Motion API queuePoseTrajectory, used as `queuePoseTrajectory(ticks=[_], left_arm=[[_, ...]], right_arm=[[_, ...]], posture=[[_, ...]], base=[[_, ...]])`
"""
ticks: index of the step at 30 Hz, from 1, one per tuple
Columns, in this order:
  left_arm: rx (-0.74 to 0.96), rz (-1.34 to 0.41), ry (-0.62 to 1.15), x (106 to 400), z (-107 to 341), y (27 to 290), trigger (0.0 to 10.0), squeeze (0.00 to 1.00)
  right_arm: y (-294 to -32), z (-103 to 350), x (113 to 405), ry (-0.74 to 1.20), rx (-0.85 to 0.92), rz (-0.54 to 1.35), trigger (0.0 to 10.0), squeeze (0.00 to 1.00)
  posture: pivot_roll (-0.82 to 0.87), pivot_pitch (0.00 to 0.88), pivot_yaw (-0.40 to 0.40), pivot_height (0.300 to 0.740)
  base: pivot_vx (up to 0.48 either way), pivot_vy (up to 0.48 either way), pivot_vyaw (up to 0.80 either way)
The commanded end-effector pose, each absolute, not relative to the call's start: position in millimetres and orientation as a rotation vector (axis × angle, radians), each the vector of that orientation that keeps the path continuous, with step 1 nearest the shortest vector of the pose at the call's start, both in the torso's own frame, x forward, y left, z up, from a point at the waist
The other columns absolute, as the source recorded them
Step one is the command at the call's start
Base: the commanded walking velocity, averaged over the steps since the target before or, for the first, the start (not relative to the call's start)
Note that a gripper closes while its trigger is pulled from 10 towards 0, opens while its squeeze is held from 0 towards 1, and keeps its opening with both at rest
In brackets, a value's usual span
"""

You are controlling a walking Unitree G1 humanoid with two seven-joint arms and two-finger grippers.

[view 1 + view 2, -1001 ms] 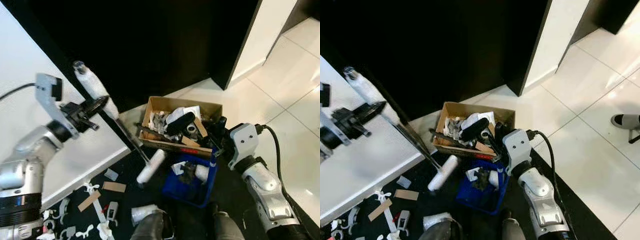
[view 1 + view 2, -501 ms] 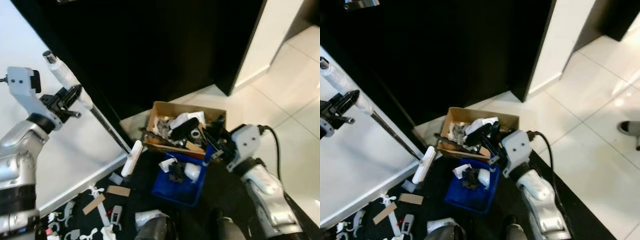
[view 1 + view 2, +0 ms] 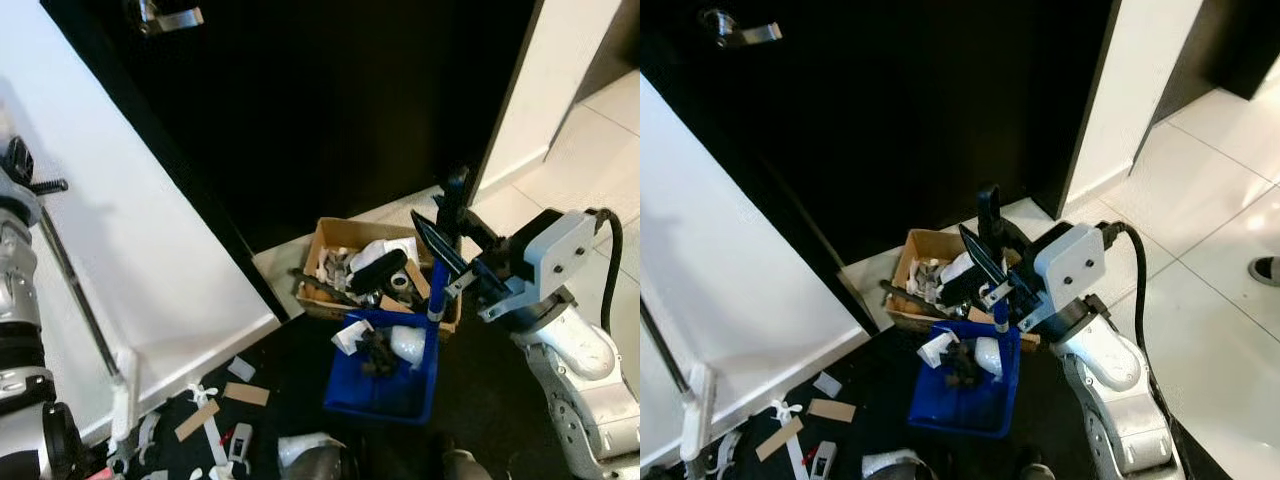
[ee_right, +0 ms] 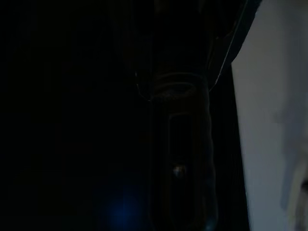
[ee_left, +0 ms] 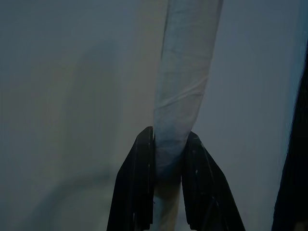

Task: Sweep floor

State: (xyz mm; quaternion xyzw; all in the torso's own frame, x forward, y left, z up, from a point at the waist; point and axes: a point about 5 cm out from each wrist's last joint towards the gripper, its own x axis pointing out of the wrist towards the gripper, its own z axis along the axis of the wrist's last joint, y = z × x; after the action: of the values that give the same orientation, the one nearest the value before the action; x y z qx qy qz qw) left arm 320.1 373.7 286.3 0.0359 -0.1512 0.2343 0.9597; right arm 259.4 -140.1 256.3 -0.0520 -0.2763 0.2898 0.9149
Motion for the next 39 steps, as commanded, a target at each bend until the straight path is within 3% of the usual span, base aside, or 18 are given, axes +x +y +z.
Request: queuePoseTrajectory(ticks=[1,8,18,25,30,39], left_arm=[[0.109,0.509,-0.338,315.9,291.2,380.9,10.0,0.0],[0.103,0.443,-0.267,324.2,269.6,369.1,10.0,0.0],[0.069,0.357,-0.202,325.3,237.4,349.7,10.0,0.0],[0.048,0.243,-0.155,317.7,209.1,319.8,10.0,0.0],[0.044,0.228,-0.141,311.0,199.3,312.0,10.0,0.0],[0.03,0.218,-0.109,295.5,180.3,294.9,10.0,0.0]], right_arm=[[-142.4,278.9,250.3,-0.664,-0.047,0.59,10.0,0.0],[-162.6,312.5,257.7,-0.785,-0.016,0.446,10.0,0.0],[-175.8,331.7,281.9,-0.822,-0.227,0.376,10.0,0.0],[-175.7,320.9,307.6,-0.804,-0.421,0.346,10.0,0.0],[-174.1,313.8,319.4,-0.792,-0.487,0.351,10.0,0.0],[-160.6,307.5,341.2,-0.815,-0.762,0.437,10.0,0.0]], posture=[[-0.02,0.182,0.183,0.74],[-0.01,0.184,0.19,0.74],[0.0,0.179,0.171,0.74],[0.02,0.18,0.143,0.74],[0.02,0.178,0.131,0.74],[0.02,0.177,0.082,0.74]], base=[[0.0,0.0,0.0],[0.0,0.0,0.0],[0.0,0.0,0.0],[0.0,0.0,0.0],[0.0,0.0,0.0],[0.0,0.0,0.0]])
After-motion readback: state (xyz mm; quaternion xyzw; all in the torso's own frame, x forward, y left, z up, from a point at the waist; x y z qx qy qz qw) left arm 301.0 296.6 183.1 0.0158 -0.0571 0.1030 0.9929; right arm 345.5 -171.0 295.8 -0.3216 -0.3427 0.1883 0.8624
